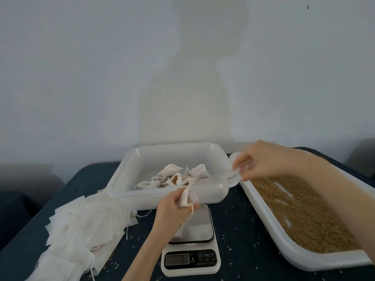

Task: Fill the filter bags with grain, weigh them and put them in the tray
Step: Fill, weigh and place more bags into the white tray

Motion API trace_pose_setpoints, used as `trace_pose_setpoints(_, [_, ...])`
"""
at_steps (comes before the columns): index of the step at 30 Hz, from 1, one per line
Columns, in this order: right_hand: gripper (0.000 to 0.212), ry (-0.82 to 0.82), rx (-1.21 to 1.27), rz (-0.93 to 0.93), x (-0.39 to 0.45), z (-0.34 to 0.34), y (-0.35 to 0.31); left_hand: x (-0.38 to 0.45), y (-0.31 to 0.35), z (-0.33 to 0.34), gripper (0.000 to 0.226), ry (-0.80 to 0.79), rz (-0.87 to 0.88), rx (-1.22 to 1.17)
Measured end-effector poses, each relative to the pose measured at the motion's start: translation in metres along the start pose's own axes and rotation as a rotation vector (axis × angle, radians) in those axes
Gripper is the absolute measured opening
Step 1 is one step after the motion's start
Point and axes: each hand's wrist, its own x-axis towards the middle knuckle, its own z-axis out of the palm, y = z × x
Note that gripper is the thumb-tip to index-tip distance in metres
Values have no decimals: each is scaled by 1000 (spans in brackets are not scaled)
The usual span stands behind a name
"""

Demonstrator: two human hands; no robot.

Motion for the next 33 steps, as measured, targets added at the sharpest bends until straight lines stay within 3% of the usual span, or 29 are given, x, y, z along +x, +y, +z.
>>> trace_pose_setpoints(13, [23, 91, 313, 118, -37, 79, 64, 17, 13, 12, 25, -9, 89, 14])
trace_pose_setpoints(19, [22, 140, 361, 211, -67, 89, 94, 22, 21, 35, 12, -62, 54, -45])
trace_pose_setpoints(24, [23, 183, 261, 369, -84, 94, 127, 25, 21, 40, 11, -46, 37, -51])
trace_pose_setpoints(27, [19, 134, 187, 485, -90, 100, 144, 26, 16, 36, 9, -45, 35, -20])
trace_pose_setpoints(31, [11, -7, 91, 557, -82, 109, 148, 17, -4, 26, 29, -52, 51, 121])
trace_pose_setpoints(33, [19, -86, 20, 570, -74, 114, 144, 12, -15, 22, 35, -52, 86, 238])
